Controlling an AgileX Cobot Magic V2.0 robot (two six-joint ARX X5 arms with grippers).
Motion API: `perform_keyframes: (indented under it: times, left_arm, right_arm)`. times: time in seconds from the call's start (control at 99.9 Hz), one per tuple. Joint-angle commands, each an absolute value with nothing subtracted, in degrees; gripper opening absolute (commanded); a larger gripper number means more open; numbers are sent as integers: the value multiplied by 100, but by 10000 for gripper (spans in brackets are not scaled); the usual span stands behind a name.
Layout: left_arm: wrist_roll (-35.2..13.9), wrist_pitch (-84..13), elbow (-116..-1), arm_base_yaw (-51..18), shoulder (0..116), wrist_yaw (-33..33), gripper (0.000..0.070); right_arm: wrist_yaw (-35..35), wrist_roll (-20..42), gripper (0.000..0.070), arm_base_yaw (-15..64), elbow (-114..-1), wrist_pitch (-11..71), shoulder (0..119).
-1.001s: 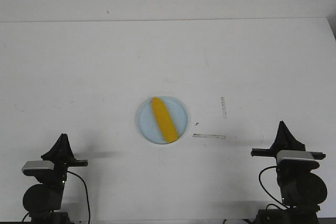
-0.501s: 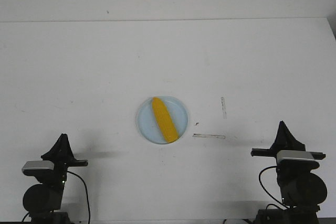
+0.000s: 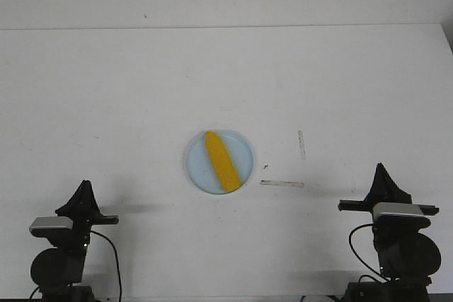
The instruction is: Place corn on plate with both arms
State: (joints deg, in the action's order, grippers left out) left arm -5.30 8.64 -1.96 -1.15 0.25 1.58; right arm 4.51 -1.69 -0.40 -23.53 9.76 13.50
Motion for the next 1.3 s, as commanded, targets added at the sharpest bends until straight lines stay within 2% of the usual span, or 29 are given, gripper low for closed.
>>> perform_keyframes:
  times: [0.0, 0.37, 0.651, 0.871, 0.961, 1.292]
  left_arm:
    - [-530, 950, -78, -108, 19, 167, 1]
    - [-530, 948, -78, -108, 19, 167, 1]
    - [-530, 950, -78, -108, 19, 167, 1]
    - [-528, 952, -78, -108, 19, 167, 1]
    - [-530, 923, -78, -110, 19, 167, 1]
    - [-528, 908, -78, -108, 19, 167, 1]
  right_arm:
    - [454, -134, 2, -38, -2368, 906, 1350]
    - [296, -163, 2, 5, -2097, 1114, 1105]
    - [95, -97, 2, 47, -985, 207, 296]
    - [-49, 134, 2, 51, -392, -71, 8]
    - [-152, 416, 2, 78, -71, -755, 5]
    - [-154, 462, 2, 113, -73, -506, 5]
